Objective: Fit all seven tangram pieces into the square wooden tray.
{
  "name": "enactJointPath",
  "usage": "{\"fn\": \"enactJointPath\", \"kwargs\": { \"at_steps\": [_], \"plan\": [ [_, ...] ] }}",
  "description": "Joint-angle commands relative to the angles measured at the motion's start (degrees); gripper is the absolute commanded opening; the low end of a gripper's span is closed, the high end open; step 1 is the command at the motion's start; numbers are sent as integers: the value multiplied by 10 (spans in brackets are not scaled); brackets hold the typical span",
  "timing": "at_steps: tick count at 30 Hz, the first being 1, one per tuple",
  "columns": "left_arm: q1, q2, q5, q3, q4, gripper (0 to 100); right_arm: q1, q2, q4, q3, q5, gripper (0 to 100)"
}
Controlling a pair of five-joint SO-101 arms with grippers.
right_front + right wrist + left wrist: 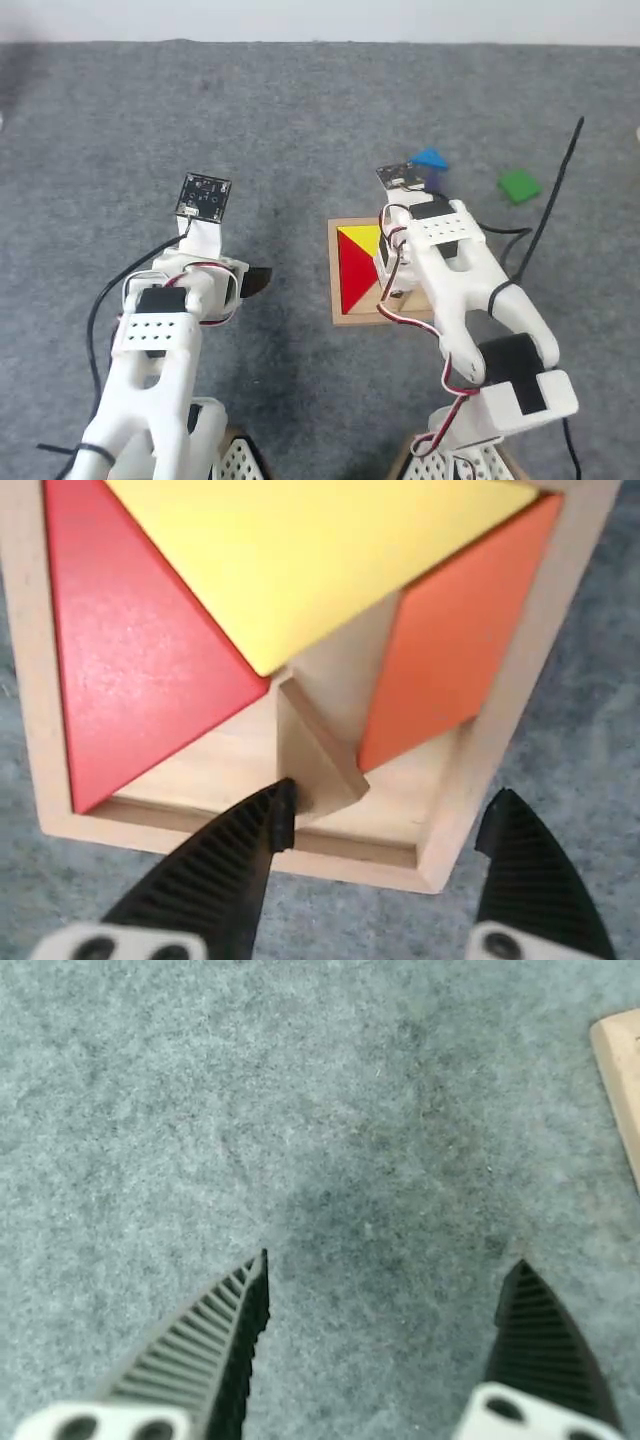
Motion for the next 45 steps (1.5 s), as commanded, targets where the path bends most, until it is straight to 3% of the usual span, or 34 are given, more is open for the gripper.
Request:
{"fn": "enactJointPath", "kwargs": {
  "at_steps": [1, 9, 18, 31, 45],
  "plan": [
    [2, -14, -5, -2, -10, 346, -2, 4, -21, -11, -8, 299],
    [2, -14, -5, -2, -11, 346, 49, -70, 23, -4, 2, 299],
    [2, -14, -5, -2, -11, 346, 51, -172, -3, 63, 5, 299],
    [-1, -14, -5, -3, -11, 346, 39, -71, -7, 57, 33, 299],
    [0, -14, -5, -3, -11, 346, -5, -34, -52, 16, -4, 299]
  ]
}}
